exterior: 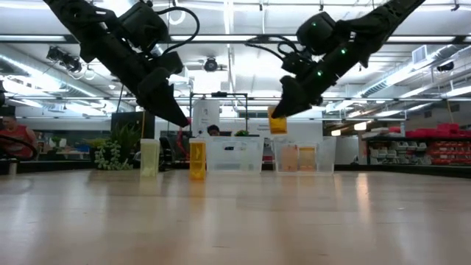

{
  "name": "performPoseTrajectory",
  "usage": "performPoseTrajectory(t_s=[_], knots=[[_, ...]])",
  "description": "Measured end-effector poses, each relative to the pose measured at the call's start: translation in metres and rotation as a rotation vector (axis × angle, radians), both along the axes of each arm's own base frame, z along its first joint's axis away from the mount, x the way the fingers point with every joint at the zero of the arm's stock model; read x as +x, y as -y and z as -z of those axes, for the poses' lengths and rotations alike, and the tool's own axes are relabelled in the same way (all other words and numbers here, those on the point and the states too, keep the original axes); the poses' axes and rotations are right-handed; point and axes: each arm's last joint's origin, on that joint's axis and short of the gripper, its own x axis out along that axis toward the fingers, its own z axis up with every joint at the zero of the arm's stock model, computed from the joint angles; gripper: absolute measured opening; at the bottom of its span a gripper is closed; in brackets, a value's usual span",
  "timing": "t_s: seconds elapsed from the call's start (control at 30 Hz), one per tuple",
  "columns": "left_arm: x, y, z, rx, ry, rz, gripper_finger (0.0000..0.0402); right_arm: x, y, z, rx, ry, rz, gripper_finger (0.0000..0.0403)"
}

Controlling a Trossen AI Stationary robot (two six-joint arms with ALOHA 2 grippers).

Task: Pick and place medicine bottles into bin by pill shape (circle, oval)
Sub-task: Put the big orange pill into the right transparent bin

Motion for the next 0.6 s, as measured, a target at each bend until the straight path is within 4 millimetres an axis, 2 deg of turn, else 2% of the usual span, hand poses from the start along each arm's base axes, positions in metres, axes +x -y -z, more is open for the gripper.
performPoseTrajectory(t_s=[0.13,0.6], knots=[[0.000,0.000,0.000,0.001,-0.001,0.001,0.0173,-0.007,0.007,0.004,0.004,-0.009,0.034,0.0206],[0.000,0.000,0.000,0.007,-0.007,0.007,0.0172,-0.020,0.013,0.022,0.066,-0.052,0.049,0.0207]])
